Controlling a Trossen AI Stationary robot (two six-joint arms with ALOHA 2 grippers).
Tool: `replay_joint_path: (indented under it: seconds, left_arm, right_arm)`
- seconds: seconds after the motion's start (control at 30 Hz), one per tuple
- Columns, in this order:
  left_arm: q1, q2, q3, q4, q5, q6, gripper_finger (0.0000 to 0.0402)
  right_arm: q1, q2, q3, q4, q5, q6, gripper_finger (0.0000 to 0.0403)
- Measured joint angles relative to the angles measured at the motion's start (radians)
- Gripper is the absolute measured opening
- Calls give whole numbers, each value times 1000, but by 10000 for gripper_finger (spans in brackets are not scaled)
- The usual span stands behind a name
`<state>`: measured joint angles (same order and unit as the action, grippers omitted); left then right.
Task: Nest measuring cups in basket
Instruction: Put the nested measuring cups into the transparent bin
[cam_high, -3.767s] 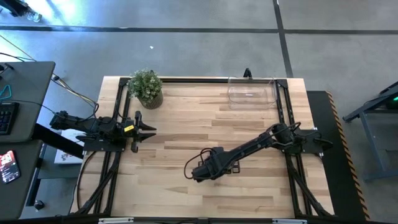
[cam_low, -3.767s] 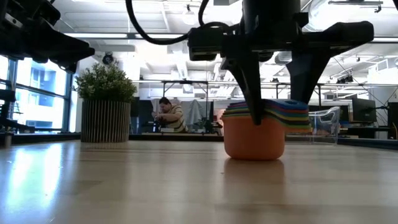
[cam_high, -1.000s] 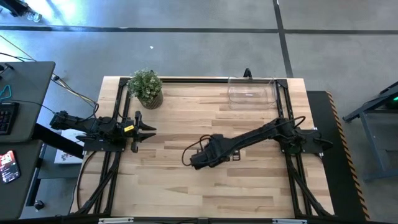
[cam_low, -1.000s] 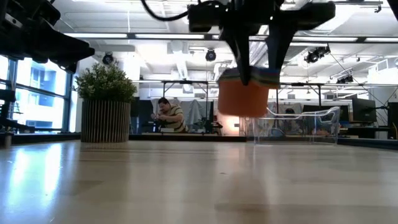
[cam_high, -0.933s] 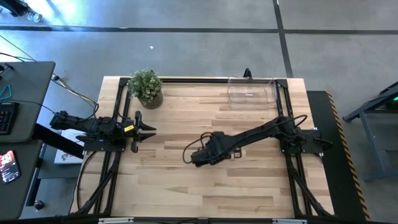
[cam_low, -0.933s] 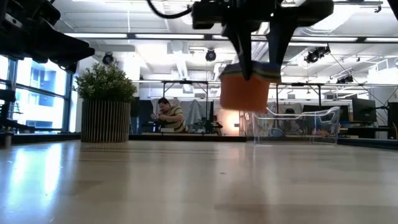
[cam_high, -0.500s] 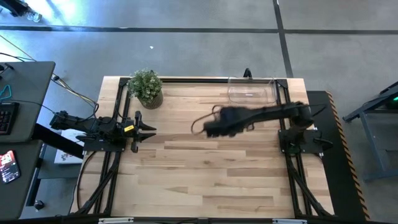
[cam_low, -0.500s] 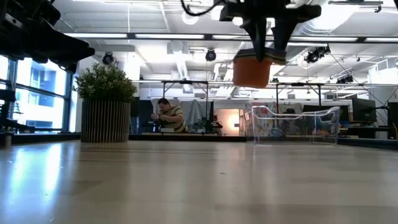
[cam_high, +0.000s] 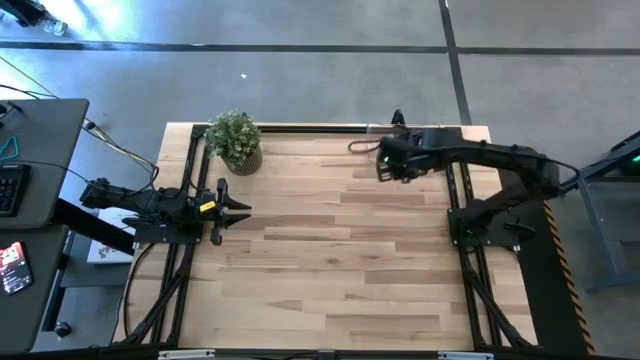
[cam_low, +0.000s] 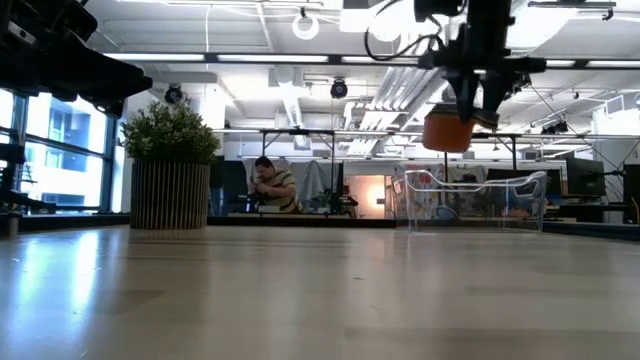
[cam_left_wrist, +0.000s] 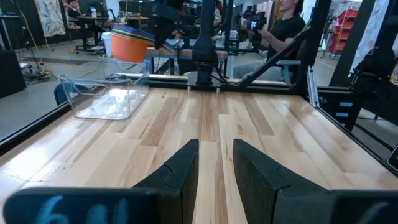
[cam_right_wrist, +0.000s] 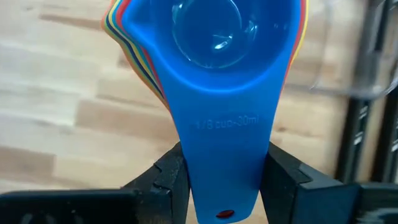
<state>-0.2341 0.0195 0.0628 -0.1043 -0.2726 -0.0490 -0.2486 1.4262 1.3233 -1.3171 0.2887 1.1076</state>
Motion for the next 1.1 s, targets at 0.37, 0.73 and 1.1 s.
replay_joint_path:
  seconds: [0.37,0.73,1.1]
  left_arm:
    - [0,0,0,0,0,0,90]
    - [0,0,0,0,0,0,90]
    - [0,0,0,0,0,0,90]
  right_arm:
    - [-369,-17,-52,116,-43,-534,128]
    - [-507,166,-52,196,-176,-903,128]
    - [-566,302,-52,235,-236,-1010,128]
